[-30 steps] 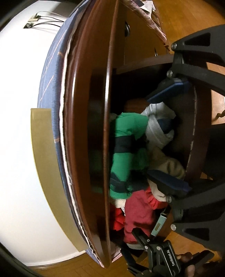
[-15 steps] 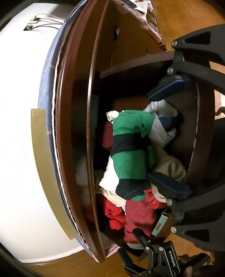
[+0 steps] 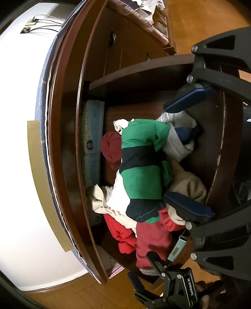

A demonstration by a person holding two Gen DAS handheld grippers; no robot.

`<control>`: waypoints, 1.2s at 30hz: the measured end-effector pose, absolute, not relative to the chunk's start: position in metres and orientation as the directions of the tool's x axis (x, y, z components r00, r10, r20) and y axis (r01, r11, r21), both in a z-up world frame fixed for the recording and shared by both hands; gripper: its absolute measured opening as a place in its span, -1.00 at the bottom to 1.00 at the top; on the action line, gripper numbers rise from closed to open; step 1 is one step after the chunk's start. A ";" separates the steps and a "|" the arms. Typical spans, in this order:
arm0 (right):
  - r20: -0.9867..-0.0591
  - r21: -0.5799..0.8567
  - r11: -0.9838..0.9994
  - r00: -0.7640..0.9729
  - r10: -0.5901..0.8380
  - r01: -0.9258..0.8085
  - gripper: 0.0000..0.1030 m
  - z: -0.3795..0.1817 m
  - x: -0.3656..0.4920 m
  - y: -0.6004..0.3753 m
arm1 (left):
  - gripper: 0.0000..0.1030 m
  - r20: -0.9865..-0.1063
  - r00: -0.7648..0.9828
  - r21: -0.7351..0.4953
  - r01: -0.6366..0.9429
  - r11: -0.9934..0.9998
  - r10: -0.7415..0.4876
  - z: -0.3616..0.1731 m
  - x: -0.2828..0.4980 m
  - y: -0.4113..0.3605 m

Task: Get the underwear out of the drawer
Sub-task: 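Reach into the drawer and grasp the green-and-black sock bundle with the right gripper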

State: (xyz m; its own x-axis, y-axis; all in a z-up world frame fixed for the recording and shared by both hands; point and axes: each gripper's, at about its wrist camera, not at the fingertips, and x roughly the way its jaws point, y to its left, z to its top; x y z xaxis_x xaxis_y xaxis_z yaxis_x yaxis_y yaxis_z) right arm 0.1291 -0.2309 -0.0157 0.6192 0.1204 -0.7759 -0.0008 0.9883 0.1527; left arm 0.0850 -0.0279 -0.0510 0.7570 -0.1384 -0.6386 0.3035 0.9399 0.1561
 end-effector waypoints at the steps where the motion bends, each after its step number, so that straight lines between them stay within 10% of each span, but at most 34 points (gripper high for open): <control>1: -0.781 0.154 0.988 0.613 0.121 0.000 0.66 -0.017 0.132 -0.231 | 1.00 -0.637 0.759 0.161 0.303 0.939 -0.135 -0.051 0.085 -0.028; 36: -0.765 0.188 0.967 0.591 0.256 -0.174 0.66 0.007 0.178 -0.253 | 0.99 -0.603 0.785 0.217 0.333 0.918 -0.142 -0.007 0.088 -0.029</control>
State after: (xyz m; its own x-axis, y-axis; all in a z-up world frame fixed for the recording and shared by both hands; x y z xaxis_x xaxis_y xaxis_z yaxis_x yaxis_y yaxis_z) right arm 0.1778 -0.2528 0.0071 0.5910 0.2556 -0.7651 -0.1743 0.9665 0.1882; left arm 0.0878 -0.0293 -0.0069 0.7852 -0.1418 -0.6028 0.3325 0.9177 0.2173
